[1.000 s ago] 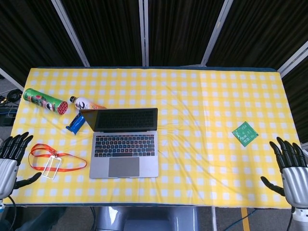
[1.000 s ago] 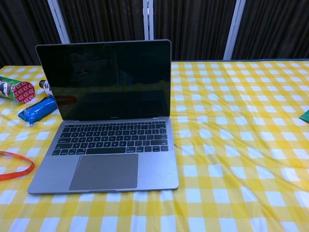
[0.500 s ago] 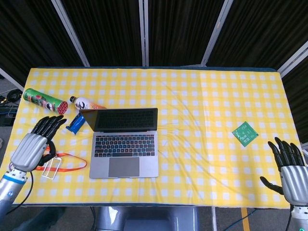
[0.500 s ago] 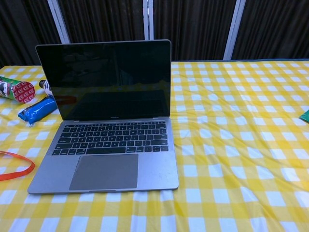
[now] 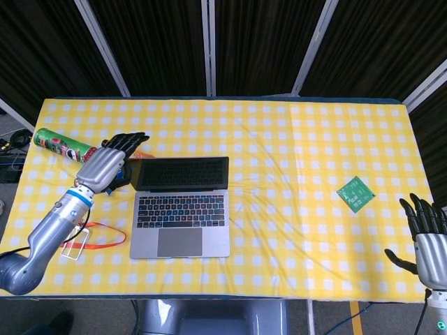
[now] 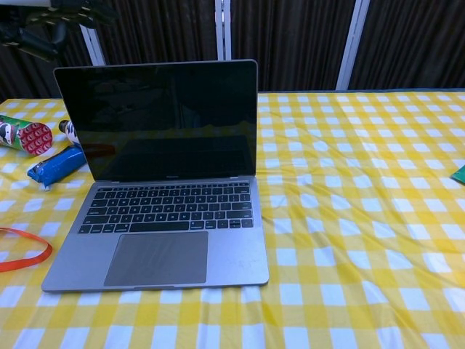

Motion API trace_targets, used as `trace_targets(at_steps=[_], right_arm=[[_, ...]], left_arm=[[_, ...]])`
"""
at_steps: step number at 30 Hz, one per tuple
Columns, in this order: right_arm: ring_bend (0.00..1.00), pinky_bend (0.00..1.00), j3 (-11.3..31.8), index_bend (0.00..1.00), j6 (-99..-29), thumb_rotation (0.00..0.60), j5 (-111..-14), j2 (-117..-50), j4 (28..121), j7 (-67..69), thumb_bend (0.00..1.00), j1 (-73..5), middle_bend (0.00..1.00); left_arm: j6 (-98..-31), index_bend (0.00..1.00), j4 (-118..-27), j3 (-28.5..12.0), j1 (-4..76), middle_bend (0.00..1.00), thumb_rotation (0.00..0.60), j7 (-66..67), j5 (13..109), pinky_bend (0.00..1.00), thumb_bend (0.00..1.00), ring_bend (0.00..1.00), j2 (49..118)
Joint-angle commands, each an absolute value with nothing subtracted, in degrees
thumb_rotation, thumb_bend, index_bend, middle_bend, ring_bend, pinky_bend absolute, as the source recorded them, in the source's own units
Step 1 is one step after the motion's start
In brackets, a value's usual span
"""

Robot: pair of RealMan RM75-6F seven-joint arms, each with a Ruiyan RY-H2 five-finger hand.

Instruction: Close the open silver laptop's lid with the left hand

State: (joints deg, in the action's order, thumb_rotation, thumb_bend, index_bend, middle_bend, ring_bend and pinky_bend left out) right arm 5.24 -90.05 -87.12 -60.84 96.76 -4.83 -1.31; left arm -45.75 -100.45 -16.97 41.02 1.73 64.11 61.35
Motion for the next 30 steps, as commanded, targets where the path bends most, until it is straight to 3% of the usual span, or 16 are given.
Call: trace_targets(at_steps=[1, 6, 14, 30], right_arm=[[0.0, 0.0, 5.39, 0.0, -89.82, 0.6, -86.68, -60.98, 96.72, -5.19, 0.0, -1.4, 0.0], [0.0, 0.0, 5.65, 0.0, -89.7, 0.6, -86.13, -61.14, 96.74, -5.58, 0.0, -1.51, 0.0], [0.0, 0.0, 5.83, 0.0, -89.82, 0.6, -85.67, -61.4, 96.79, -6.36, 0.0, -1.5, 0.0], [0.0, 0.0, 5.67, 0.0, -90.19, 0.6, -86.04, -61.57, 97.19, -6.94, 0.0, -1.42, 0.0]], left_arm=[[-42.05, 0.06, -98.54, -17.61, 44.3, 0.01, 0.561, 2.87, 59.87, 0.01, 1.0, 0.02, 63.38], [-38.13, 0.12, -98.28, -17.63, 46.46, 0.14, 0.564, 1.75, 55.63, 0.13, 1.0, 0.15, 62.84], [-34.11, 0.13, -99.84, -17.52, 47.75, 0.2, 0.581, -1.24, 53.37, 0.22, 1.0, 0.22, 60.65], [-33.16, 0.15, -105.75, -16.4, 44.83, 0.24, 0.579, -7.75, 60.87, 0.25, 1.0, 0.25, 56.12]])
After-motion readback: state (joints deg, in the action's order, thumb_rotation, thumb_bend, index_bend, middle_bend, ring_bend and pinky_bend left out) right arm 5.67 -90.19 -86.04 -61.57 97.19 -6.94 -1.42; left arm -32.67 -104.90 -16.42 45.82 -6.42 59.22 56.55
